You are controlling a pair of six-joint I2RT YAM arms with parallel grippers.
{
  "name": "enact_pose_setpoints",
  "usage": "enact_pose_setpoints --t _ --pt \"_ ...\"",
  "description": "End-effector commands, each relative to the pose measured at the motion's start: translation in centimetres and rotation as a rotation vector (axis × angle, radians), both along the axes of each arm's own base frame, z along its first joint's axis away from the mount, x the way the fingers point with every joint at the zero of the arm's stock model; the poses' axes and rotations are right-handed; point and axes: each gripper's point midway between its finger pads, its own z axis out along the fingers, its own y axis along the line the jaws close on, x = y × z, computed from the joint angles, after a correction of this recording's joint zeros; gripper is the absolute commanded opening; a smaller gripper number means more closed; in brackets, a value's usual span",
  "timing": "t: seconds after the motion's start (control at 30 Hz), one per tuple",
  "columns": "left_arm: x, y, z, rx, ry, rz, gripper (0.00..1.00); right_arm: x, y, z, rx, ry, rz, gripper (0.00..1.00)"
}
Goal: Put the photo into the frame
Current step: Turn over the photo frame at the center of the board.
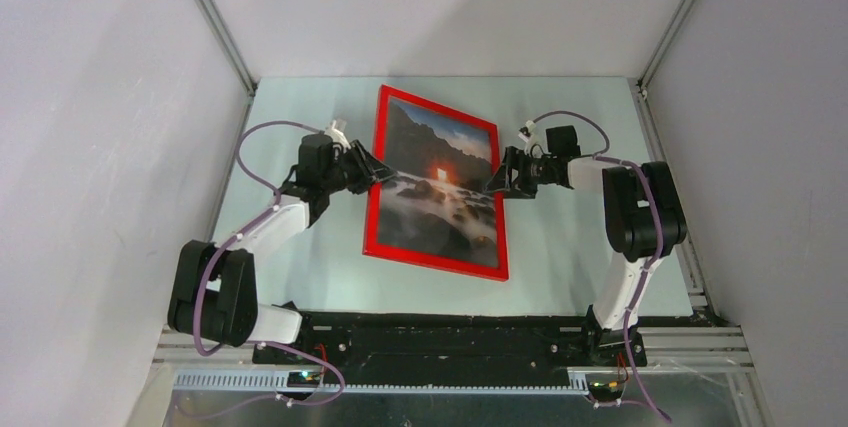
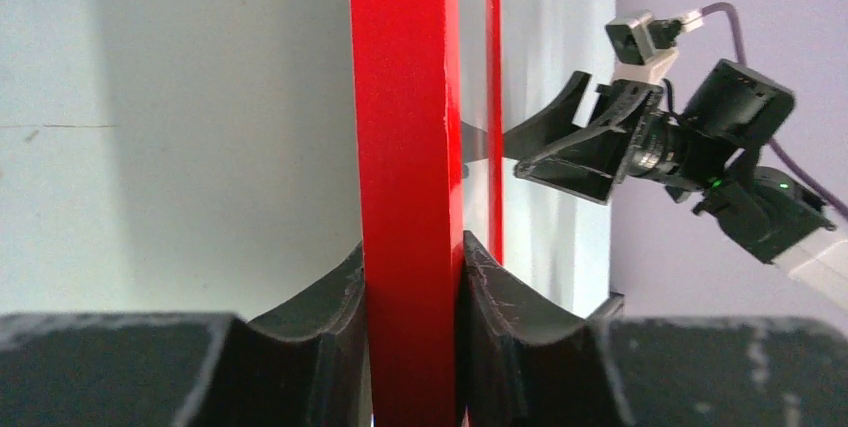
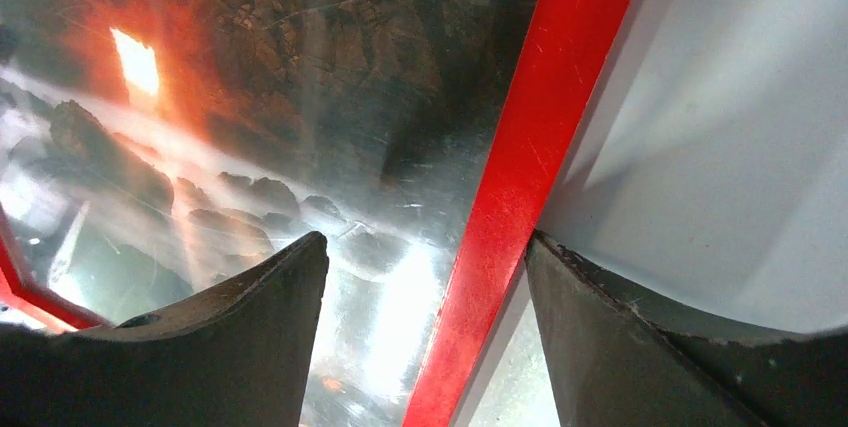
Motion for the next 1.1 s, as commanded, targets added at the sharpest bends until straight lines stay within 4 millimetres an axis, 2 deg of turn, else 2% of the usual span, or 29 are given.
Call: enact_pose_setpoints --t 0.0,0.37,0.7,1.07 --pt "1.9 0.9 1.1 0.127 -0.192 -0.004 0.37 1.0 0.4 1.9 0.064 -0.050 0.028 0.75" --pt "2.2 1.1 0.9 0.158 -0.210 -0.008 0.64 0.4 0.2 1.2 0.073 -0.018 0.041 0.74" --pt "2.7 0.7 -0.2 0.168 -0.188 -0.037 0.74 0.3 -0.3 0.9 0.060 -0.010 0.036 0.73" --pt "3.3 -0.7 -2.7 0.191 -0.137 -0.079 0.81 0.1 -0.8 1.1 0.050 -0.012 0.030 0.73"
